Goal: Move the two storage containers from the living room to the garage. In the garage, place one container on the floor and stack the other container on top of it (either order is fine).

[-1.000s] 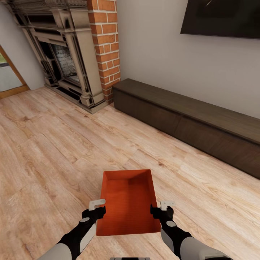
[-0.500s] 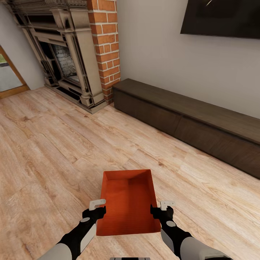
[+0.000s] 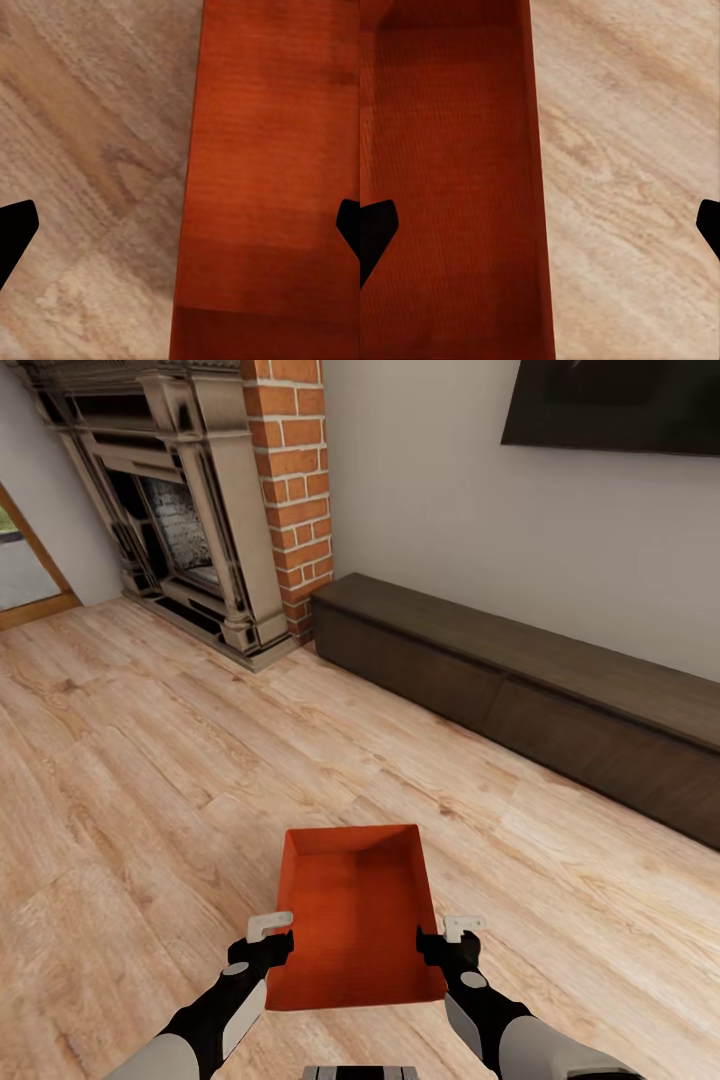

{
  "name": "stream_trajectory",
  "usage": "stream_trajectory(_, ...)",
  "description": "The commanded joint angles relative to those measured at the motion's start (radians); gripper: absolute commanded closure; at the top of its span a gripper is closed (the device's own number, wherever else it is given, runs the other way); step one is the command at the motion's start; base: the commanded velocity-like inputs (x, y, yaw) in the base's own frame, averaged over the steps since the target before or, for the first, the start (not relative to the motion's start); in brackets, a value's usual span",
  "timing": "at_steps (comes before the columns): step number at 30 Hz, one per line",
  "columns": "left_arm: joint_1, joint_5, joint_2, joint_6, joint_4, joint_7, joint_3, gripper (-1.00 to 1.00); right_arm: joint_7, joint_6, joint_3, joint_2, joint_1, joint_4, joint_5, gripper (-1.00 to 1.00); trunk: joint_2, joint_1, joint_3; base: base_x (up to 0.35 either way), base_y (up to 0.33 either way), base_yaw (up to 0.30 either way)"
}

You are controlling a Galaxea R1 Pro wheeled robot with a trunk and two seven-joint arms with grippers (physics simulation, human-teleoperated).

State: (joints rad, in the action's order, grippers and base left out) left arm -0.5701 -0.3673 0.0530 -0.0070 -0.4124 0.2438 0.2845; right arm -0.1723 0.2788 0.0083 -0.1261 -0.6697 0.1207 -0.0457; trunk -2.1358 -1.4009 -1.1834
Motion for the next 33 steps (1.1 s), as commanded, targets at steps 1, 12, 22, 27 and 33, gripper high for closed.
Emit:
stream_trajectory(1,-0.001,-0.008,-0.001,-0.001,-0.001,0.008,0.009,-1.00,-0.006,0.002,0.001,0.000,-0.001,-0.001,-0.005,-1.00,-0.008,-0.004,-0.004,0.000,0.000,0.000)
stream_trajectory(12,-0.001,-0.009,-0.001,-0.001,0.000,0.008,0.009,-1.00,-0.006,0.000,0.000,-0.001,-0.001,-0.002,-0.001,-1.00,-0.085,-0.046,-0.038,0.000,0.000,0.000)
stream_trajectory(22,-0.001,-0.008,-0.001,-0.002,-0.002,0.008,0.009,-1.00,-0.010,0.000,-0.003,0.000,-0.001,-0.001,0.001,-1.00,-0.106,-0.057,-0.048,0.000,0.000,0.094)
stream_trajectory(27,-0.001,-0.009,-0.001,-0.002,-0.002,0.008,0.009,-1.00,-0.010,0.000,-0.004,0.000,-0.001,-0.001,0.001,-1.00,-0.106,-0.057,-0.048,0.000,0.000,0.005)
stream_trajectory(33,-0.001,-0.009,-0.001,-0.002,-0.002,0.008,0.009,-1.00,-0.010,0.000,-0.004,0.000,-0.001,-0.001,-0.001,-1.00,-0.106,-0.057,-0.048,0.000,0.000,0.000)
